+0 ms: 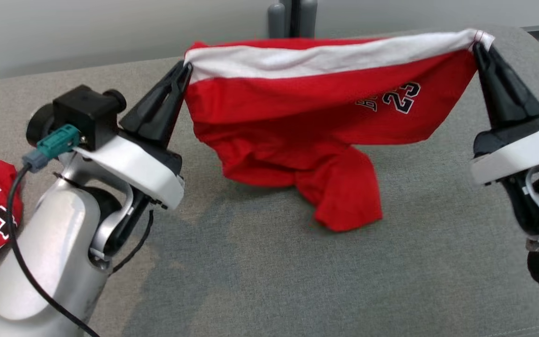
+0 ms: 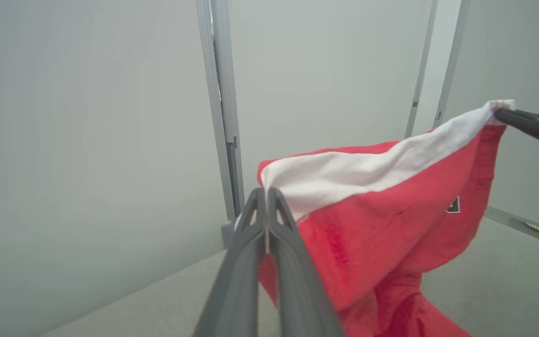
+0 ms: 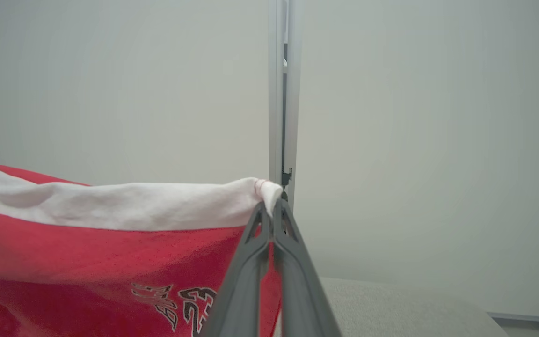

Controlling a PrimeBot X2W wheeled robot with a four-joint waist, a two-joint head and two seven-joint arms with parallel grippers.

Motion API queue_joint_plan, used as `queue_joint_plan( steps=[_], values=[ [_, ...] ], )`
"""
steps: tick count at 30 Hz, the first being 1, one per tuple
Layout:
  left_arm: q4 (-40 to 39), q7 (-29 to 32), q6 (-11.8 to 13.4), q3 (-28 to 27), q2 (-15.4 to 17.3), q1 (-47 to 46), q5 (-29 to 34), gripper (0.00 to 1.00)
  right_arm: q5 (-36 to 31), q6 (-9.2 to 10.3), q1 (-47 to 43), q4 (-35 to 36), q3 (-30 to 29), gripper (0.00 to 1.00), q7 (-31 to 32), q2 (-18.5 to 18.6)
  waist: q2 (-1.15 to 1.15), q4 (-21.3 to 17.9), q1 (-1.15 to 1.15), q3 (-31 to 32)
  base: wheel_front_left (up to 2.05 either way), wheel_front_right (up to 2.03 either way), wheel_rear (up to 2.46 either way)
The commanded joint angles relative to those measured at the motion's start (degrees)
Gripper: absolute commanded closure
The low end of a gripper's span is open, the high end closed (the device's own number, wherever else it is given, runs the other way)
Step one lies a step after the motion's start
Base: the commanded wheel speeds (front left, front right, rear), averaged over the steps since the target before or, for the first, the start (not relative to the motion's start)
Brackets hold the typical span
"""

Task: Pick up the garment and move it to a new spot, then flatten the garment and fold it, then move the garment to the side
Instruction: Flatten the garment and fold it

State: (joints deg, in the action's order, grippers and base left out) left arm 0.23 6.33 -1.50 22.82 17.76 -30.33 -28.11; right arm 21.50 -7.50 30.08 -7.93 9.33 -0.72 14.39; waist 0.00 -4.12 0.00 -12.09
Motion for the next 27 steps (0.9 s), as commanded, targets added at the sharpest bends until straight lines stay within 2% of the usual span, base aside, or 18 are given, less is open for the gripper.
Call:
queue_joint_plan(
  steps=[1, 9, 14, 22, 27],
  values=[
    [-2.2, 0.7, 0.2, -0.7, 1.1, -2.9, 0.8, 1.0, -0.9, 0.02, 1.5, 3.9, -1.5, 1.0, 1.4, 0.9, 0.0, 0.3, 0.0, 1.1, 0.0, 0.0, 0.0],
    [-7.3, 3.9, 1.1, -1.9, 3.1, -9.9, 2.6, 1.0, -2.4, 0.02, 6.0, 14.5, -5.9, 1.0, 7.0, 2.3, 0.0, 0.8, 0.0, 3.3, 0.0, 0.0, 0.0],
    [-8.2, 5.2, 1.5, -1.8, 3.4, -10.7, 2.5, 1.0, -2.2, 0.02, 5.6, 16.8, -6.3, 1.0, 9.7, 1.7, 0.0, 0.7, 0.0, 4.0, 0.0, 0.0, 0.0],
    [-7.5, 5.2, 1.7, -1.5, 2.9, -11.5, 1.9, 1.0, -0.2, 0.02, 5.7, 14.8, -6.0, 1.0, 11.6, 0.9, 0.0, 1.1, 0.0, 2.9, 0.0, 0.0, 0.0],
    [-3.2, 4.3, 0.5, -1.9, 1.7, -14.8, 0.7, 1.0, 2.7, 0.02, 10.7, 8.3, -5.9, 1.0, 10.4, 0.3, 0.0, 1.4, 0.0, 0.3, 0.0, 0.0, 0.0]
  ],
)
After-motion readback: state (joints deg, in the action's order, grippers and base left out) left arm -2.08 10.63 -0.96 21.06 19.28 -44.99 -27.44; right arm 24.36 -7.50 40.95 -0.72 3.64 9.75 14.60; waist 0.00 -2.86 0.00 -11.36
